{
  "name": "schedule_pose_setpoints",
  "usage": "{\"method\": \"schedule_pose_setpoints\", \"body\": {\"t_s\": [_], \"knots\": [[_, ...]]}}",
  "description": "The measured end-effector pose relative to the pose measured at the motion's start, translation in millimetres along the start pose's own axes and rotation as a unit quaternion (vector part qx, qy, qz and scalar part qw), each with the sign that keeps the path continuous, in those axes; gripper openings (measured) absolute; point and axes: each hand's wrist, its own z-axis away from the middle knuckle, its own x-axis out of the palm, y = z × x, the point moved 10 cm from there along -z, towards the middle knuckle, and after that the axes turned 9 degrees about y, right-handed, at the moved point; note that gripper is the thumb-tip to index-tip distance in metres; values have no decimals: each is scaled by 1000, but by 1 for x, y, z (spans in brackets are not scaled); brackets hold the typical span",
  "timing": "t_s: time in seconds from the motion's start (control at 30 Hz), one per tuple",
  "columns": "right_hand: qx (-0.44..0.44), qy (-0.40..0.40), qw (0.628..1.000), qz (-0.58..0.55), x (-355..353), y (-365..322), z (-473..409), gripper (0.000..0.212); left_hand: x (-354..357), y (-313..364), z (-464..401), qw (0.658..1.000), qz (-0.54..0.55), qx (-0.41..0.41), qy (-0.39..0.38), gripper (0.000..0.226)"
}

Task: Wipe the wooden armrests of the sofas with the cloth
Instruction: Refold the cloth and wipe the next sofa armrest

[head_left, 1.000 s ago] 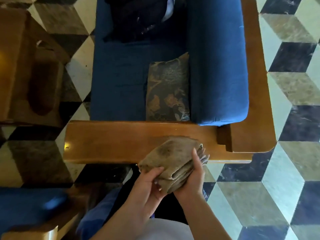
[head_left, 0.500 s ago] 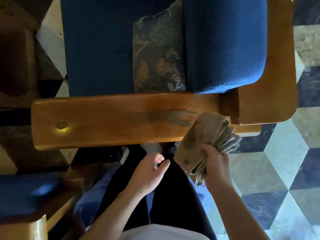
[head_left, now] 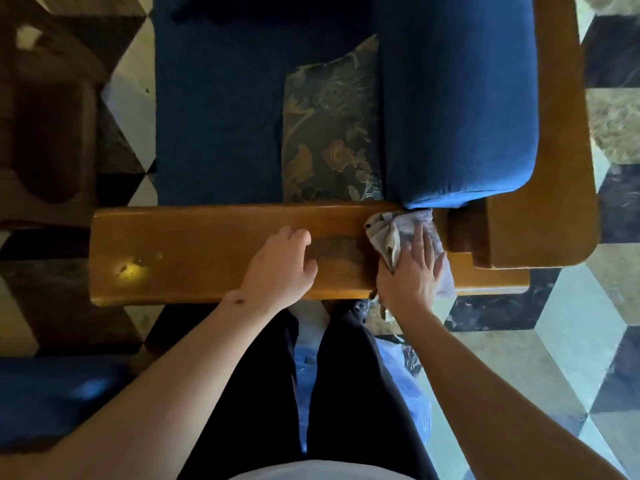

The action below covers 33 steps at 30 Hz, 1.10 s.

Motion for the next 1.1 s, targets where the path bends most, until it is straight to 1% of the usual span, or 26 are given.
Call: {"method": "schedule_pose_setpoints", "body": {"t_s": [0.1, 0.17, 0.23, 0.27, 0.33, 0.47, 0.57, 0.63, 0.7, 0.8, 0.87, 0.93, 1.0, 1.1], "knots": [[-46, 15, 998, -35, -4, 4, -6, 70, 19, 5, 3, 997, -52, 49, 7, 63], [-48, 44, 996, -63, 2, 11, -12, 67, 42, 2, -3, 994, -82, 65, -4, 88], [-38, 88, 990, -102, 7, 15, -12, 63, 59, -6, -7, 993, -102, 61, -18, 108], [-29, 116, 985, -121, 10, 15, -12, 61, 66, -12, -11, 993, -103, 62, -14, 113], [-15, 161, 977, -140, 14, 10, -10, 61, 71, -20, -15, 993, -101, 66, 7, 117], [44, 202, 966, -154, 24, -2, -8, 60, 70, -34, -14, 995, -75, 62, 22, 118], [113, 219, 958, -146, 30, -14, -6, 67, 57, -46, -13, 998, -36, 47, 37, 116], [143, 242, 950, -135, 34, -27, -4, 70, 40, -59, -12, 997, 11, 27, 72, 105], [160, 259, 943, -132, 37, -41, -2, 74, 26, -77, -11, 994, 31, 0, 104, 94], [143, 261, 946, -128, 46, -66, 1, 76, 21, -105, -6, 995, 18, -31, 94, 94], [109, 246, 955, -124, 53, -82, 4, 74, 23, -116, -3, 996, 24, -39, 78, 98], [58, 221, 967, -115, 59, -100, 6, 71, 25, -123, -1, 995, 46, -47, 71, 96], [12, 197, 975, -104, 66, -117, 9, 69, 23, -129, 2, 991, 81, -57, 86, 82], [-19, 186, 978, -94, 73, -136, 15, 65, 12, -146, 8, 979, 130, -95, 129, 54]]}}
